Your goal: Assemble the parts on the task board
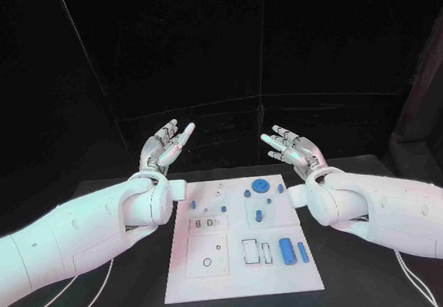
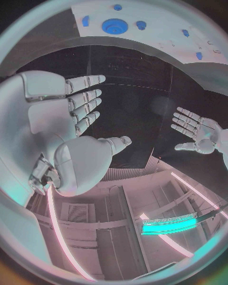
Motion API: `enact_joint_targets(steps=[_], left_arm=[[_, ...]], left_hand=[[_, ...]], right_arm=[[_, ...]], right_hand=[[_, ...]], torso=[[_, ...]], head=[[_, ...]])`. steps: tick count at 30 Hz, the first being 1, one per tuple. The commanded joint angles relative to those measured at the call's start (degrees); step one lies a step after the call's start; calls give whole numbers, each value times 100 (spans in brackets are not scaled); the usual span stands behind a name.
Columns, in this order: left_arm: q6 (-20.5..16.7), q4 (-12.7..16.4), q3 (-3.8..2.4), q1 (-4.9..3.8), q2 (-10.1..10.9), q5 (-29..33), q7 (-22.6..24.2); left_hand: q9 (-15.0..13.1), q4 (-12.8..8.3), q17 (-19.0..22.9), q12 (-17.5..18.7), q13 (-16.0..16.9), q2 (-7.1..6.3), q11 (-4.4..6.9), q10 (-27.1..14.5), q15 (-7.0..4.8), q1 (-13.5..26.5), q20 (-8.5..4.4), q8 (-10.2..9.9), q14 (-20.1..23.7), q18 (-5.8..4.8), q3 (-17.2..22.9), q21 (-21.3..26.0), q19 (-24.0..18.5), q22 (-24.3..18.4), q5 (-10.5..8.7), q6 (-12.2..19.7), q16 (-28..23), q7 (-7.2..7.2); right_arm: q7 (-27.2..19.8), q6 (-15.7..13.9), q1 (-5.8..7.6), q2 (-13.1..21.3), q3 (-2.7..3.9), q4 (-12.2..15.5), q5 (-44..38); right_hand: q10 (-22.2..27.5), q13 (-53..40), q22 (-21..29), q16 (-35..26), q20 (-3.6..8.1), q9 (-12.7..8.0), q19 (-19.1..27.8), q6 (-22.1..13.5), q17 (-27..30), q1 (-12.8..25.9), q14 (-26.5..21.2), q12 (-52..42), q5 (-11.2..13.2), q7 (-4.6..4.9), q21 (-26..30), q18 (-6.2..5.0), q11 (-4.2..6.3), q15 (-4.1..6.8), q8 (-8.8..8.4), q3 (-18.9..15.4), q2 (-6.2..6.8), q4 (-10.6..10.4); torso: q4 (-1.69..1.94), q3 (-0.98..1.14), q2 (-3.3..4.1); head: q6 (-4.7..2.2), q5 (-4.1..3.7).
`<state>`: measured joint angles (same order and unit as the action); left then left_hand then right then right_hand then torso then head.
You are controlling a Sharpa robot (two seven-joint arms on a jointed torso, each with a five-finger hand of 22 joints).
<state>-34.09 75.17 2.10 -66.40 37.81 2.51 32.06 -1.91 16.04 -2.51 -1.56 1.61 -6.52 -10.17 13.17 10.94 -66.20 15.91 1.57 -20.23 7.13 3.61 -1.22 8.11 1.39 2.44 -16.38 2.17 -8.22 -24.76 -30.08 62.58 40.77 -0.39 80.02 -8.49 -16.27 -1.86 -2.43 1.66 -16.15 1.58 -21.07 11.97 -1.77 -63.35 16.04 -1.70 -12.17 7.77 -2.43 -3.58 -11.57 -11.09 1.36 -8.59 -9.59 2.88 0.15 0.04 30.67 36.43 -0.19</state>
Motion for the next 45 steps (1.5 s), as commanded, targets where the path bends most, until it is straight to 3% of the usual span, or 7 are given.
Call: enact_joint_targets(steps=[1,8,9,10,15,33,45], left_arm=[[489,-49,1,-26,-24,83,339],[489,-49,1,-26,-24,83,339],[489,-49,1,-26,-24,83,339],[759,77,5,-21,358,18,268],[827,182,6,-22,477,-122,215],[939,1182,6,-37,1183,-353,156],[1012,1882,6,-36,1503,-357,173]], left_hand=[[-49,41,-107,-75,53,171,-135,433,103,-272,91,100,-777,170,-59,-122,345,65,34,-404,195,-502],[-216,-109,-316,-659,301,379,-329,3076,97,-470,78,437,-2555,175,-121,-721,2122,357,41,-1950,724,-675],[-241,-162,-330,-720,307,409,-299,3295,51,-518,76,497,-2727,222,-126,-866,2535,420,36,-2220,780,-655],[-268,-235,-351,-774,309,445,-213,3465,-1,-597,67,562,-2931,280,-112,-1009,2920,477,55,-2515,853,-663],[-308,-449,-399,-919,305,551,-74,4111,-192,-717,-13,742,-3566,362,-149,-1210,3551,500,32,-3331,999,-534],[-204,-812,-647,-823,302,746,133,4917,-442,-833,-249,653,-4397,356,-258,-1273,4324,381,40,-3870,1018,-387],[-195,-857,-670,-764,289,764,132,4913,-441,-856,-256,619,-4397,351,-265,-1251,4352,356,40,-3882,976,-382]], right_arm=[[335,1124,54,-68,-4,-168,-771],[454,1514,102,-139,-10,-346,-1026],[456,1521,103,-141,-10,-349,-1031],[112,723,178,57,-7,-549,-2663],[183,641,262,110,-6,-579,-3173],[1286,1145,778,50,-1,-797,-5961],[2377,1811,869,-264,7,-843,-8304]], right_hand=[[-1568,-126,-158,290,-35,130,-1338,1307,-146,-936,1733,-244,74,633,-295,-372,-121,-59,237,171,-37,521],[-3733,-186,-262,626,11,283,-2625,3571,-200,-1347,3816,-614,88,574,-731,-706,51,152,611,338,5,919],[-3834,-175,-251,607,32,270,-2702,3705,-190,-1341,3920,-596,76,554,-747,-706,74,181,606,344,11,949],[-3904,-172,-237,583,47,256,-2750,3776,-186,-1331,3991,-574,78,536,-751,-710,92,199,591,346,20,973],[-4157,-169,-191,504,113,222,-2954,4016,-186,-1310,4271,-477,62,482,-775,-710,157,273,515,372,23,1089],[-5290,-191,-356,810,797,238,-4549,4783,-424,-1343,6161,-287,114,217,-1454,-711,549,884,373,480,85,1376],[-5279,-188,-1012,2982,1227,217,-5654,4818,-1741,-1272,7015,-199,161,97,-2728,-656,684,1175,229,443,315,1372]], torso=[[1,0,-1],[1,0,-1],[1,0,-1],[-27,-1,184],[-5,11,260],[68,-31,756],[161,-66,1055]], head=[[0,1],[0,1],[0,1],[31,53],[-5,43],[-203,-70],[-258,-197]])
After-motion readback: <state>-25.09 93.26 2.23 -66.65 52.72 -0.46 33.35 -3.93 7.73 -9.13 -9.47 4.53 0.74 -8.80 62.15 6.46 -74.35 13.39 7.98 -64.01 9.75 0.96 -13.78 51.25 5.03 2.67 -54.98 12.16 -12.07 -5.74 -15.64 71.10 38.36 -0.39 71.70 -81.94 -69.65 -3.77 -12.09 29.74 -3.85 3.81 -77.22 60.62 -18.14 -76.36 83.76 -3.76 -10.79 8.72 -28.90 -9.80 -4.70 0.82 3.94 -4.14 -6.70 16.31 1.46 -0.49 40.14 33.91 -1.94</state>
